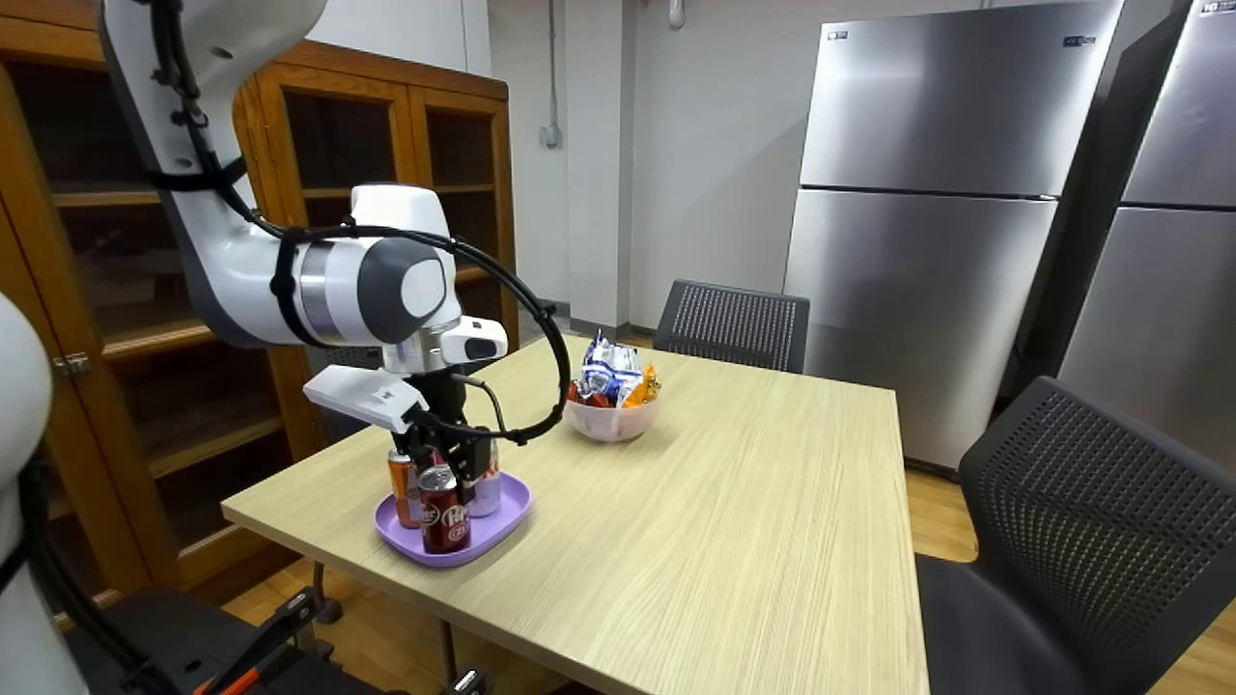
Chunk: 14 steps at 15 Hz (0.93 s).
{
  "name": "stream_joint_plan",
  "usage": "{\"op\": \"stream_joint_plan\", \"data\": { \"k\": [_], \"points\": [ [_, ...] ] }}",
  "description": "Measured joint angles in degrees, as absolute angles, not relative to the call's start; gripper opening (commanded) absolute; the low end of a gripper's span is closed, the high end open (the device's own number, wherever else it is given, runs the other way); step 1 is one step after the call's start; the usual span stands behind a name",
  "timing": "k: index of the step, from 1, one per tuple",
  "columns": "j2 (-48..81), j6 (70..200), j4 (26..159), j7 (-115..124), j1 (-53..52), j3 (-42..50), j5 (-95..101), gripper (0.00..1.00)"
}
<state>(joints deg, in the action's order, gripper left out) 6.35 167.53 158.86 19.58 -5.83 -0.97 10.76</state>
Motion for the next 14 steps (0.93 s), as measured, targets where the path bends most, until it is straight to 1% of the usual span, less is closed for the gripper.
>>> {"op": "stream_joint_plan", "data": {
  "k": [3, 4, 5, 6, 7, 8, 14],
  "points": [
    [6.4, 167.5, 158.9, 19.1, -5.8, -0.7, 10.0, 0.38],
    [6.4, 167.5, 158.9, 19.0, -5.8, -0.7, 9.7, 0.61],
    [6.4, 167.5, 158.9, 18.8, -5.8, -0.7, 9.5, 0.88],
    [6.4, 167.5, 158.9, 18.6, -5.8, -0.7, 9.2, 0.89],
    [6.4, 167.5, 158.9, 18.5, -5.8, -0.7, 8.9, 0.96],
    [6.4, 167.5, 158.8, 18.4, -5.8, -0.7, 8.7, 0.99],
    [5.7, 167.5, 158.7, 17.4, -5.8, -0.6, 8.2, 1.0]
  ]
}}
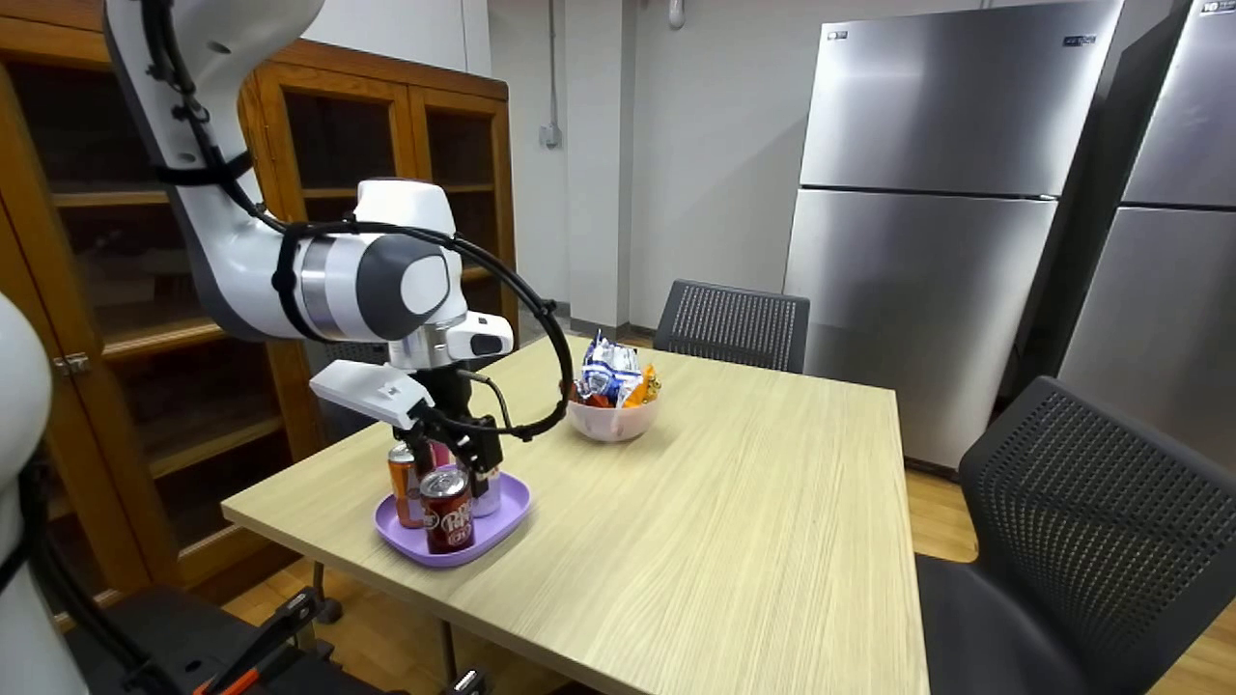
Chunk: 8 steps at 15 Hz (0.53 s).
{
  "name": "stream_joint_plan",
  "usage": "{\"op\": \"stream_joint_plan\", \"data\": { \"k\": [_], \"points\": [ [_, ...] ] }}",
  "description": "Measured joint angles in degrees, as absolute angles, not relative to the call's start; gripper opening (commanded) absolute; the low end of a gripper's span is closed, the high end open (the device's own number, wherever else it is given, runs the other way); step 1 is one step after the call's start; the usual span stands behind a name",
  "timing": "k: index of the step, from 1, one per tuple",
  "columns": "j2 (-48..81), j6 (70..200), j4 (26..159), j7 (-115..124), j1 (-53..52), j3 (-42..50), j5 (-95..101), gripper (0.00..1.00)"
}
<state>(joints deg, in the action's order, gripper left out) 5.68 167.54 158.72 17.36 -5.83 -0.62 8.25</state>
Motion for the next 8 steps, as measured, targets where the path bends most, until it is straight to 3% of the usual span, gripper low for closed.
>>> {"op": "stream_joint_plan", "data": {
  "k": [8],
  "points": [
    [1.3, 167.5, 158.7, 17.1, -5.2, 0.3, 8.3, 1.0]
  ]
}}
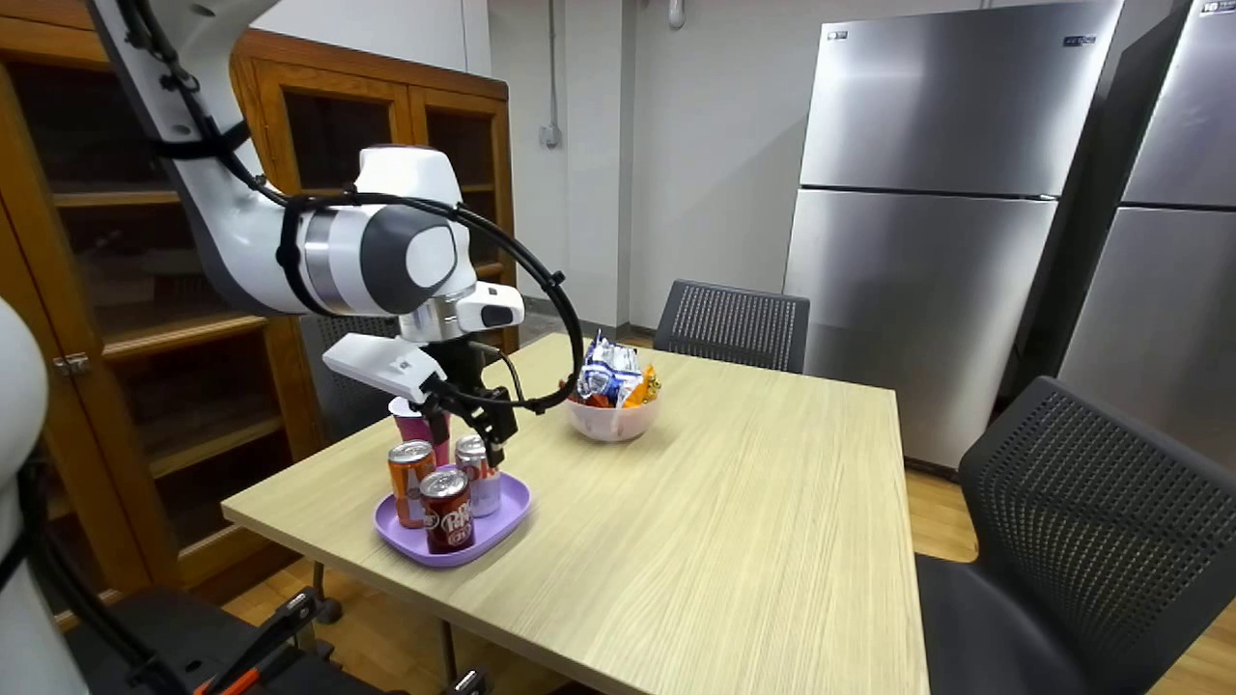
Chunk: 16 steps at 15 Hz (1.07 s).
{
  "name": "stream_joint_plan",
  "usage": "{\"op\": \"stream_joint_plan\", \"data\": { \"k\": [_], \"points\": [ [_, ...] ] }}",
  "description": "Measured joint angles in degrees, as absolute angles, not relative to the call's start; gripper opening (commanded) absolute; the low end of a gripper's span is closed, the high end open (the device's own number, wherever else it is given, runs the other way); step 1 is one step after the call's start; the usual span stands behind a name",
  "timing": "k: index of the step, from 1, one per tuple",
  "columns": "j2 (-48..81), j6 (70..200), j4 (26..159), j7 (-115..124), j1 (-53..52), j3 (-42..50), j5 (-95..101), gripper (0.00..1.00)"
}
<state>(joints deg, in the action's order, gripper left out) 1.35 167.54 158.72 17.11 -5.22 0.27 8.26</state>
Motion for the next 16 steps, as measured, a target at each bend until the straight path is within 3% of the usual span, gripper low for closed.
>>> {"op": "stream_joint_plan", "data": {
  "k": [16],
  "points": [
    [-2.3, 169.0, 155.4, 10.6, -1.4, 1.1, 3.4, 1.0]
  ]
}}
